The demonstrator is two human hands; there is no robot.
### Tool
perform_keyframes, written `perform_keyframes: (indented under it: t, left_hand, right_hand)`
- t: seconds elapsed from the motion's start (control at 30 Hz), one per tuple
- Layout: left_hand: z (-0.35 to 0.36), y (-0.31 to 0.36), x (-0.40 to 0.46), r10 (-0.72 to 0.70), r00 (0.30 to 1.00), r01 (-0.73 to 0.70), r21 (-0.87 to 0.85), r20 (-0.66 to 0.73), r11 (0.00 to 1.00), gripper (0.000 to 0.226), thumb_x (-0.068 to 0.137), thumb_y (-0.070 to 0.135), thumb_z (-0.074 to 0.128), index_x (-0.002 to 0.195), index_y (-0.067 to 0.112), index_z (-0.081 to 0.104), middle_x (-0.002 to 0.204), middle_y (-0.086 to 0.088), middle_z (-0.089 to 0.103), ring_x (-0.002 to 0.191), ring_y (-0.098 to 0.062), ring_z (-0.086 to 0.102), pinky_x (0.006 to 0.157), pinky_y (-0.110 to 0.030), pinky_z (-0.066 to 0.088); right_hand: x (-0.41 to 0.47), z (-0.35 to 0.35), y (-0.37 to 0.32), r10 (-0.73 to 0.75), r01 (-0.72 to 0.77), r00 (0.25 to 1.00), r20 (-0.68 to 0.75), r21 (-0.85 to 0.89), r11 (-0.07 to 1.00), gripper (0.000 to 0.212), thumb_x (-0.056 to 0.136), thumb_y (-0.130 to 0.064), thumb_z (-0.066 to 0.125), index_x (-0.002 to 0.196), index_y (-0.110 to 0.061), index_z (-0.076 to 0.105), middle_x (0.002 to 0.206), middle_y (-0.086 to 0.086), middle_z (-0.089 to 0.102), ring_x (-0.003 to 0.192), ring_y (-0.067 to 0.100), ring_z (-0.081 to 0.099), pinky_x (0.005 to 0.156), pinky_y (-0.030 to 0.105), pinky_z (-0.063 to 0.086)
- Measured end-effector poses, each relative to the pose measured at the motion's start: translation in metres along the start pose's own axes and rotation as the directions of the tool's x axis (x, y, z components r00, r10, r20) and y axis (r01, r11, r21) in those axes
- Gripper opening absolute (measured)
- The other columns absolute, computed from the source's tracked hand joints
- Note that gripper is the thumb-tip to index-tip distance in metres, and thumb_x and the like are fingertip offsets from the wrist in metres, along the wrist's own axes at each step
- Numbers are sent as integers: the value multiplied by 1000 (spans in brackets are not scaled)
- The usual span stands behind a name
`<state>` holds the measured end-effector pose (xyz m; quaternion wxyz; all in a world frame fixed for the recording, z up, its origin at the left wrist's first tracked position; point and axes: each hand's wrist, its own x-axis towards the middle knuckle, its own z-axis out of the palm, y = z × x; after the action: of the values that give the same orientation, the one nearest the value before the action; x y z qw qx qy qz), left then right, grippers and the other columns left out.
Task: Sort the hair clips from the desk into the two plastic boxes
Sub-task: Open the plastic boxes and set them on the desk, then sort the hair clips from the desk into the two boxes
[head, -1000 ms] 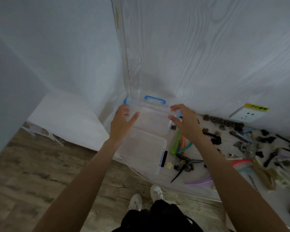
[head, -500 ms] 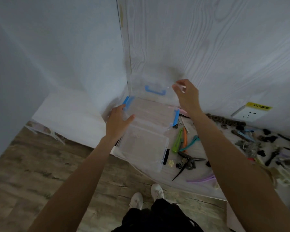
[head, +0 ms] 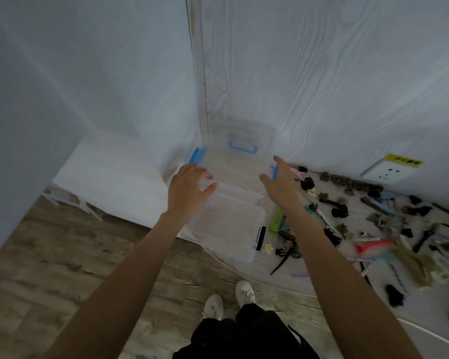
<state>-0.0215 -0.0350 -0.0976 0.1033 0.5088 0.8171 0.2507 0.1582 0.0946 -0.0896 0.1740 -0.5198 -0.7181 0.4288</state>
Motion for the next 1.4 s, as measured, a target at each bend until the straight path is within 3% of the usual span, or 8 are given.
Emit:
perform_keyframes:
  t: [0.2, 0.3, 0.5, 0.63, 0.77, 0.9, 1.07, 1.4]
  left_hand:
    - [1, -8, 6, -7, 999, 10, 76, -50, 997, 30, 84, 45, 60, 100, 21, 66, 116, 2, 62, 124, -21, 42, 100, -35, 32]
    - [0, -4, 6, 21, 998, -14, 111, -64, 994, 33, 84, 43, 59, 109, 20, 63, 121, 0, 60, 119, -23, 46, 97, -36, 36]
    - [-10, 41, -15, 220, 954, -250, -138, -205, 958, 34, 86, 34, 49, 111, 15, 62, 110, -4, 64, 105, -22, 56, 90, -24, 40]
    - [11, 90, -47, 385, 922, -374, -338, -37, 863, 31, 89, 22, 54, 120, 15, 55, 111, -3, 61, 101, -14, 55, 84, -19, 43]
    - [66, 125, -92, 562, 815, -507, -295, 142, 810, 45, 89, 31, 53, 131, 15, 45, 131, -10, 50, 123, -25, 45, 100, -39, 44]
    - [124, 126, -119, 365, 889, -373, -25, 276, 927, 80, 81, 64, 42, 145, 20, 22, 151, -22, 22, 140, -40, 20, 113, -50, 22]
    - [151, 112, -113, 44, 940, -73, 71, 339, 995, 108, 69, 74, 55, 148, 27, -2, 156, -17, -6, 143, -38, -2, 114, -46, 17]
    - [215, 192, -84, 162, 941, -182, 42, 297, 982, 96, 69, 76, 43, 143, 16, 29, 149, -26, 22, 137, -42, 23, 107, -59, 31]
  right_hand:
    - [14, 5, -12, -51, 52, 998, 45, -15, 999, 65, 91, -14, 54, 146, -9, 20, 153, 10, 23, 140, 23, 23, 111, 29, 18]
    - [2, -5, -10, -78, 78, 997, 15, 4, 997, 62, 91, -14, 55, 145, -11, 24, 150, 11, 27, 135, 27, 32, 113, 38, 26]
    - [-79, -42, 36, -123, 104, 976, -182, -108, 989, 45, 90, -11, 54, 133, -12, 43, 135, 10, 46, 122, 23, 44, 101, 33, 36]
    - [-132, -52, 94, -38, -37, 968, -248, -292, 956, 45, 82, -6, 63, 125, -5, 51, 128, 19, 52, 119, 36, 47, 98, 40, 39]
    - [-167, -37, 135, 15, -141, 969, -245, -505, 851, 65, 80, -41, 62, 137, -19, 40, 145, 19, 35, 135, 42, 28, 109, 59, 26]
    - [-182, -35, 165, 206, -334, 937, -283, -548, 767, 103, 61, -85, 33, 147, -34, 10, 157, 18, 1, 141, 48, -3, 108, 67, 3]
    - [-175, -52, 198, 264, -391, 917, -298, -550, 738, 114, 50, -95, 20, 143, -38, -16, 157, 17, -8, 139, 49, -9, 103, 73, -3]
    - [-146, -141, 256, 222, -345, 933, -282, -534, 772, 109, 57, -94, 14, 145, -30, 19, 154, 22, 13, 138, 52, 7, 103, 71, 1]
